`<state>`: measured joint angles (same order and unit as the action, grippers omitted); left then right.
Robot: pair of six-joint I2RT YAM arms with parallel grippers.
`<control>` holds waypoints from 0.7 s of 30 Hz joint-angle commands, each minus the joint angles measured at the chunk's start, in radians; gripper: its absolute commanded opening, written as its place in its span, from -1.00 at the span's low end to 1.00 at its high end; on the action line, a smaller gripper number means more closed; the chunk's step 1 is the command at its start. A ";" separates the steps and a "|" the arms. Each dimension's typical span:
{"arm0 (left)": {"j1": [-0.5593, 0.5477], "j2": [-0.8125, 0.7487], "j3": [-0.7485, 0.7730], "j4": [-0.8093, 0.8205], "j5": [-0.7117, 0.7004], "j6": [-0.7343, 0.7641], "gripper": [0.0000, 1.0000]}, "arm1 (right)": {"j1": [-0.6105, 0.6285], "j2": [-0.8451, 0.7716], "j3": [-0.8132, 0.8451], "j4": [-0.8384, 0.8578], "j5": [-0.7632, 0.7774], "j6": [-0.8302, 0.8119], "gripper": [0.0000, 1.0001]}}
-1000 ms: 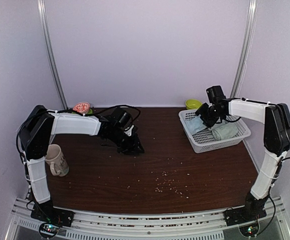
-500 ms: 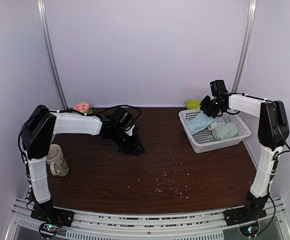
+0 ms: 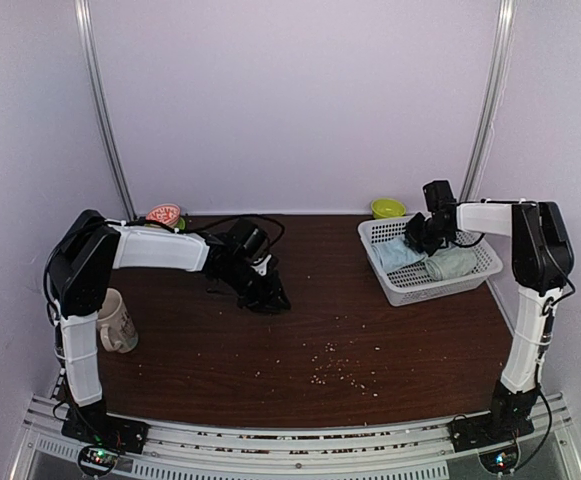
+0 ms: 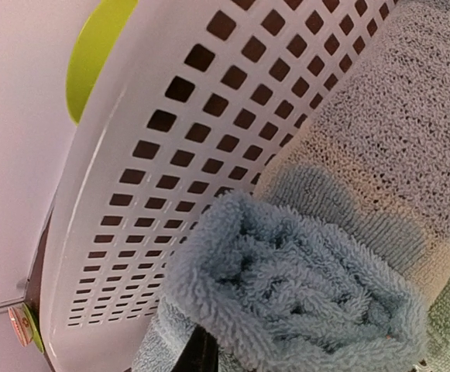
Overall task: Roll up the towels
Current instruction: Adjust the towel in the bin.
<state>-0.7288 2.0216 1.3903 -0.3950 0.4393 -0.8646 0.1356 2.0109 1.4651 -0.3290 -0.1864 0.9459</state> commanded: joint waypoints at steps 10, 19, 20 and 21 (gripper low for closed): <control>-0.006 0.001 0.018 0.003 0.012 0.019 -0.50 | -0.011 -0.028 0.033 -0.076 -0.055 0.000 -0.08; -0.006 -0.054 0.009 -0.012 -0.036 0.058 -0.50 | -0.009 -0.235 0.110 -0.154 -0.031 -0.107 0.33; -0.006 -0.061 0.012 -0.020 -0.045 0.066 -0.50 | -0.007 -0.267 0.105 -0.158 -0.023 -0.120 0.35; -0.006 -0.070 0.015 -0.027 -0.054 0.076 -0.50 | -0.006 -0.299 0.097 -0.159 -0.014 -0.132 0.36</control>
<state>-0.7288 2.0174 1.3972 -0.4004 0.4274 -0.8371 0.1326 1.8511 1.5349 -0.4511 -0.2455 0.8833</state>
